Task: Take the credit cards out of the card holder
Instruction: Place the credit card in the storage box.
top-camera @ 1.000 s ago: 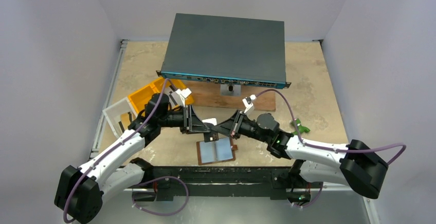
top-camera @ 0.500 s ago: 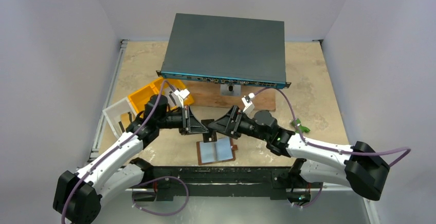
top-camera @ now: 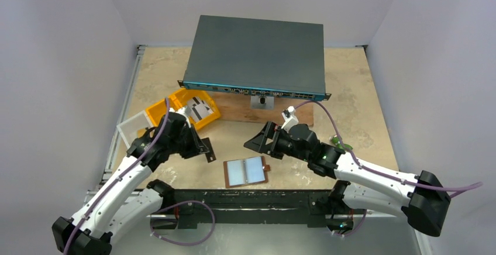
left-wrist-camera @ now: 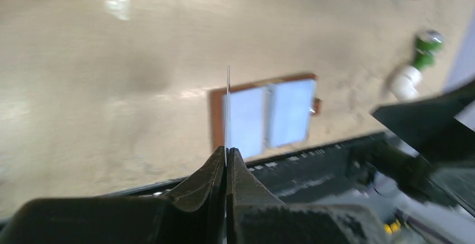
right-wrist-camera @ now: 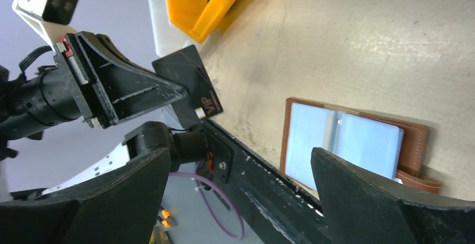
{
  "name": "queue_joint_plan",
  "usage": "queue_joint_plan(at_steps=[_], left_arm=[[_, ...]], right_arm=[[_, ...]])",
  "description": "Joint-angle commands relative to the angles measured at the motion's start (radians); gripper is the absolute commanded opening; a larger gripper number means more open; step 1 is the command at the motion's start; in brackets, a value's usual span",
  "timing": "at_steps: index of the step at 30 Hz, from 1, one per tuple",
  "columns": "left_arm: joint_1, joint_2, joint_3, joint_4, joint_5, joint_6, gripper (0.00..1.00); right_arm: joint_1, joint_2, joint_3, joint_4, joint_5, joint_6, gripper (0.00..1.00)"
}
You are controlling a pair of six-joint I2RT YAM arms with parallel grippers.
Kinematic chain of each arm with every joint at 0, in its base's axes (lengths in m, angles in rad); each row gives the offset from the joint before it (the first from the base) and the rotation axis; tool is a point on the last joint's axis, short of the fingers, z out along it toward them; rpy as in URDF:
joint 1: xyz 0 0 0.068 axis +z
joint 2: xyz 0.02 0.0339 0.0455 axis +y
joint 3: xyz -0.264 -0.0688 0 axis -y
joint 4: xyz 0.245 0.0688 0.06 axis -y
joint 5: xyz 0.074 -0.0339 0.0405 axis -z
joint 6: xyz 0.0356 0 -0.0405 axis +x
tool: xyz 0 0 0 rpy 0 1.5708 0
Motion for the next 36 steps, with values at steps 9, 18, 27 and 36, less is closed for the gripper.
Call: queue_joint_plan(at_steps=[9, 18, 27, 36], left_arm=[[0.069, 0.135, 0.255, -0.349, -0.596, -0.004, 0.00], [0.341, 0.276, 0.331, -0.212, -0.517, 0.127, 0.00], [0.539, 0.467, 0.369, -0.027, -0.316, 0.159, 0.00], [0.586, 0.696, 0.433, 0.057, -0.145, 0.196, 0.00]], right_arm=[[0.003, -0.054, 0.090, -0.128, 0.074, -0.168, 0.99], [0.003, -0.112, 0.056, -0.139, 0.072, -0.176, 0.99], [0.003, -0.123, 0.068, -0.174, 0.058, -0.196, 0.99], [0.003, -0.130, 0.055, -0.163, 0.051, -0.184, 0.99]])
